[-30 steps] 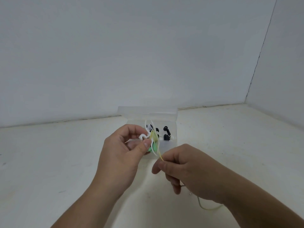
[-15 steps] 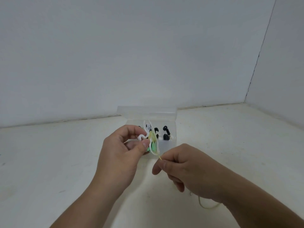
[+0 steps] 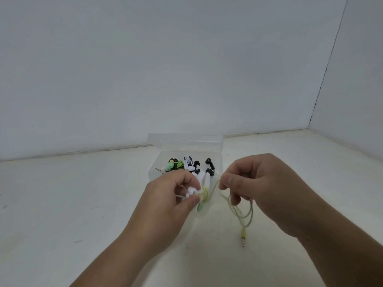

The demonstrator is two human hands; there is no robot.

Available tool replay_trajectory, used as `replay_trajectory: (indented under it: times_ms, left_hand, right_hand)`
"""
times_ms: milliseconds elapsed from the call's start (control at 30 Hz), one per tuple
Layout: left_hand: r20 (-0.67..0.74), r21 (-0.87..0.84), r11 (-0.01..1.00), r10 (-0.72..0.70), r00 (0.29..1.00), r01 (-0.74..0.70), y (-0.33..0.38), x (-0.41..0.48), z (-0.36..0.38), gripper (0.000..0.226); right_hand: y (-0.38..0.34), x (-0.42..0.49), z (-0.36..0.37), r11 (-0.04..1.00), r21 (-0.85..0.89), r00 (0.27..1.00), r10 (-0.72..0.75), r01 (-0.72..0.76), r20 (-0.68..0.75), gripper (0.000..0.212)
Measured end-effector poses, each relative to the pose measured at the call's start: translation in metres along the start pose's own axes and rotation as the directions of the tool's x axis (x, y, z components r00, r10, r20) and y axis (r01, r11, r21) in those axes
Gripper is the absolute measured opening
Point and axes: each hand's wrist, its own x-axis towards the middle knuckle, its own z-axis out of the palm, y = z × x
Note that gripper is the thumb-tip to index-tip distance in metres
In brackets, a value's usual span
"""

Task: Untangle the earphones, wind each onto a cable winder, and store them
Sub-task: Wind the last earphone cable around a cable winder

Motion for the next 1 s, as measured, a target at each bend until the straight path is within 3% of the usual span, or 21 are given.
replay_trajectory:
  times_ms: [200, 367, 500, 700, 1000]
  left_hand:
    - [0.135, -0.027, 0.999, 0.044, 0.99, -0.041, 0.006, -0.004, 0.0, 0.024]
    - [0.27, -0.325, 0.945, 0.043, 0.962, 0.049, 0.008, -0.006, 0.001, 0.015]
    - [0.318, -0.478, 0.877, 0.13, 0.939, 0.04, 0.015, -0.007, -0.003, 0.039]
    - [0.345, -0.444, 0.896, 0.15, 0.927, 0.02, 0.015, -0.008, -0.003, 0.054]
    - [0.351, -0.41, 0.912, 0.169, 0.921, -0.011, 0.014, -0.009, -0.001, 0.055]
  right_hand:
    - [0.004, 0.002, -0.001, 0.997, 0.05, 0.995, -0.053, 0.058, -0.09, 0.026]
    - [0.008, 0.006, 0.0, 0.999, 0.037, 0.986, 0.023, -0.017, -0.167, 0.027]
    - [0.011, 0.007, 0.002, 0.997, 0.017, 0.991, 0.073, -0.071, -0.111, 0.03]
    - [0.016, 0.009, 0.005, 0.998, 0.051, 0.99, 0.05, -0.043, -0.131, 0.033]
    - [0.019, 0.01, 0.012, 0.998, 0.006, 0.99, 0.069, -0.069, -0.121, 0.034]
